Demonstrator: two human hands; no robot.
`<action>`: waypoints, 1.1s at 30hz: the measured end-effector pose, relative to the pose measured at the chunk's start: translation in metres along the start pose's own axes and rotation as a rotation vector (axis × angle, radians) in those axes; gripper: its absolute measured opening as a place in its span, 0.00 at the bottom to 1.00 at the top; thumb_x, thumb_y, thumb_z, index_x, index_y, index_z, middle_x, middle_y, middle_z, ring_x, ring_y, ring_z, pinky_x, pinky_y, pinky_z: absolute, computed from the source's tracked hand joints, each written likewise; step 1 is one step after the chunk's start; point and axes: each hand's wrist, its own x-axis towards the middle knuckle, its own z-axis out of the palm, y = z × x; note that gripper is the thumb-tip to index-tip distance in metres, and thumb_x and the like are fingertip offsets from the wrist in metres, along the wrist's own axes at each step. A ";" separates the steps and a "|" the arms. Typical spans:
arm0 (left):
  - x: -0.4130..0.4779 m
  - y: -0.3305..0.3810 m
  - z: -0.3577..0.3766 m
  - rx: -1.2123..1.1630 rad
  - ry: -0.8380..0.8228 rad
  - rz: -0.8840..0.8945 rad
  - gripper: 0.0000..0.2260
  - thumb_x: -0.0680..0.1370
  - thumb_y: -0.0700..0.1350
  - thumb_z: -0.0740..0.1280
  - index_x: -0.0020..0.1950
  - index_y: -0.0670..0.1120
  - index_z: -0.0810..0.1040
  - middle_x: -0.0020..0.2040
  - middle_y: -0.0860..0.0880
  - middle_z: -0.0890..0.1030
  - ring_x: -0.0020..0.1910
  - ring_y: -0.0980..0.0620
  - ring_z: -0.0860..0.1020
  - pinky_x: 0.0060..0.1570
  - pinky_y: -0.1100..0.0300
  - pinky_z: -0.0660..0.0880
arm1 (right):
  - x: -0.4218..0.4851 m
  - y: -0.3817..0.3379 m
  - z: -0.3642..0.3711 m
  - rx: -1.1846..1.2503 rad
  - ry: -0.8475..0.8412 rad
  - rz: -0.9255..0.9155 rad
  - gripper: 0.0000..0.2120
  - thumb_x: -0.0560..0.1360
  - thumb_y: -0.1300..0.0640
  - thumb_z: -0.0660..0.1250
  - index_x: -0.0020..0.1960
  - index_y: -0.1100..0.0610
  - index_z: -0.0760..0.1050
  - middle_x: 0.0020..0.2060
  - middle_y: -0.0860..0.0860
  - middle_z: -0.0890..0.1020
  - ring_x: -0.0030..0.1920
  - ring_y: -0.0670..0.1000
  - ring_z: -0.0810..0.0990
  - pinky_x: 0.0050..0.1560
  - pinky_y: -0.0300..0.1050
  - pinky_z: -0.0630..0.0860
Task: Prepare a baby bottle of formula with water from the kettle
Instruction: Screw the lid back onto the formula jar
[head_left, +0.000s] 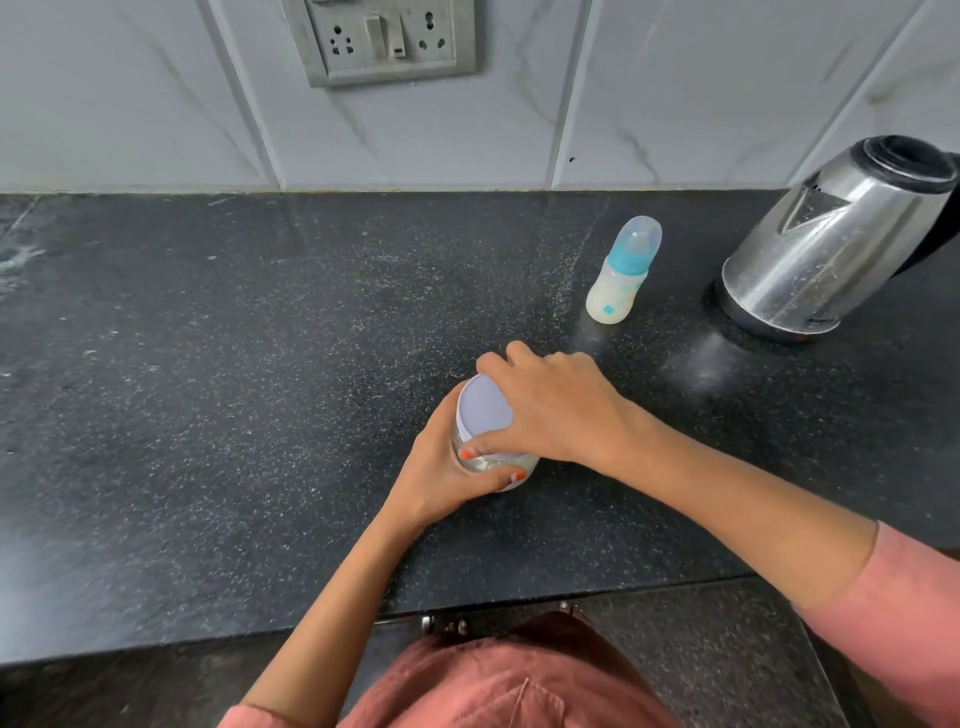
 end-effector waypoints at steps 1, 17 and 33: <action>0.000 0.000 0.000 0.001 -0.001 -0.001 0.36 0.57 0.54 0.75 0.61 0.67 0.64 0.59 0.62 0.75 0.59 0.65 0.73 0.54 0.69 0.71 | 0.000 0.003 -0.001 0.056 -0.055 -0.002 0.38 0.66 0.31 0.63 0.66 0.54 0.62 0.58 0.54 0.72 0.55 0.59 0.76 0.43 0.49 0.66; 0.000 0.000 0.000 0.002 -0.002 0.021 0.35 0.58 0.54 0.75 0.60 0.72 0.65 0.57 0.66 0.76 0.58 0.64 0.74 0.53 0.69 0.71 | -0.001 -0.002 0.002 0.157 -0.062 0.036 0.35 0.68 0.33 0.62 0.69 0.50 0.62 0.60 0.55 0.70 0.56 0.60 0.75 0.46 0.49 0.68; 0.000 0.000 0.000 0.003 -0.002 0.024 0.35 0.58 0.53 0.75 0.59 0.74 0.64 0.57 0.67 0.75 0.58 0.65 0.74 0.51 0.70 0.72 | -0.003 0.002 0.005 0.078 -0.007 0.042 0.35 0.68 0.30 0.58 0.69 0.47 0.61 0.58 0.53 0.70 0.55 0.56 0.71 0.42 0.48 0.63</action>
